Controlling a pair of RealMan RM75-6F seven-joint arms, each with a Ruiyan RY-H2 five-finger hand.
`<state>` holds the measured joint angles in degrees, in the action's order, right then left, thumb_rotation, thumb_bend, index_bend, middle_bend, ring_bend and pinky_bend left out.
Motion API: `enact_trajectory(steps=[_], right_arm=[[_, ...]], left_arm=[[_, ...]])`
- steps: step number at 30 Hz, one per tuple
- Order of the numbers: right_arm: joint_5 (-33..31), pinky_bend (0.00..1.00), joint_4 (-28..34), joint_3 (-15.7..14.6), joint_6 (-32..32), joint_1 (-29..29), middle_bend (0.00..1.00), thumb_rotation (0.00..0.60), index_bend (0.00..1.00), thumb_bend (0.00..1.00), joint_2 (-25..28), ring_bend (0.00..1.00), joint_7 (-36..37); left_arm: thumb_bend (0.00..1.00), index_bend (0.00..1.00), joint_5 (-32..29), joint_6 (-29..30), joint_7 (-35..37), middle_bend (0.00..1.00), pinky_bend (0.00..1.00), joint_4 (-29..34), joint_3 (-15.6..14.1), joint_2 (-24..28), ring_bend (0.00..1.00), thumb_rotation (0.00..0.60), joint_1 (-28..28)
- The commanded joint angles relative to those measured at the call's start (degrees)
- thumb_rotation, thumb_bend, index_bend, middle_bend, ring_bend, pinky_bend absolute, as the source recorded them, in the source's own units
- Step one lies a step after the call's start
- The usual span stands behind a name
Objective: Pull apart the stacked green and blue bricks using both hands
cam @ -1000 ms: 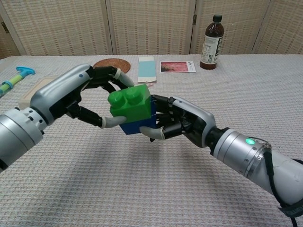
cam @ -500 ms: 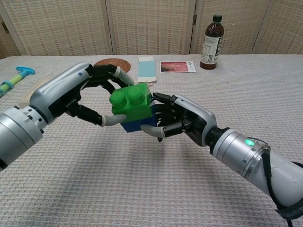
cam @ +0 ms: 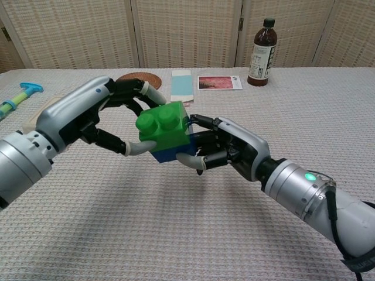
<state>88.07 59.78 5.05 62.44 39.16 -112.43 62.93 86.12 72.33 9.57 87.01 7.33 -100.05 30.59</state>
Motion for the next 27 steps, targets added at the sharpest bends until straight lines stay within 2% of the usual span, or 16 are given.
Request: enact_trajectory(steps=[1,18,27], right_arm=[[0.1,0.62,-0.1,0.0,0.1,0.0,0.64,0.6,0.77,0.41,0.0,0.57,0.2],[0.3,0.63,-1.4,-0.6,-0.2,-0.6,0.65,0.6,0.78,0.41,-0.4,0.57,1.5],[0.7,0.63,-2.1,-1.1,0.3,-1.1,0.65,0.6,0.78,0.41,-0.5,0.57,1.0]], left_arm=[[0.42,0.77,0.0,-0.1,0.0,0.87,0.0,-0.1,-0.1,-0.1,0.39,0.6,0.0],[0.42,0.78,2.8,3.1,1.2,0.88,0.0,-3.0,-0.3,-2.3,0.39,0.6,-0.1],[0.42,0.78,2.7,3.6,1.5,0.88,0.0,-2.5,0.4,-1.9,0.39,0.6,-0.1]])
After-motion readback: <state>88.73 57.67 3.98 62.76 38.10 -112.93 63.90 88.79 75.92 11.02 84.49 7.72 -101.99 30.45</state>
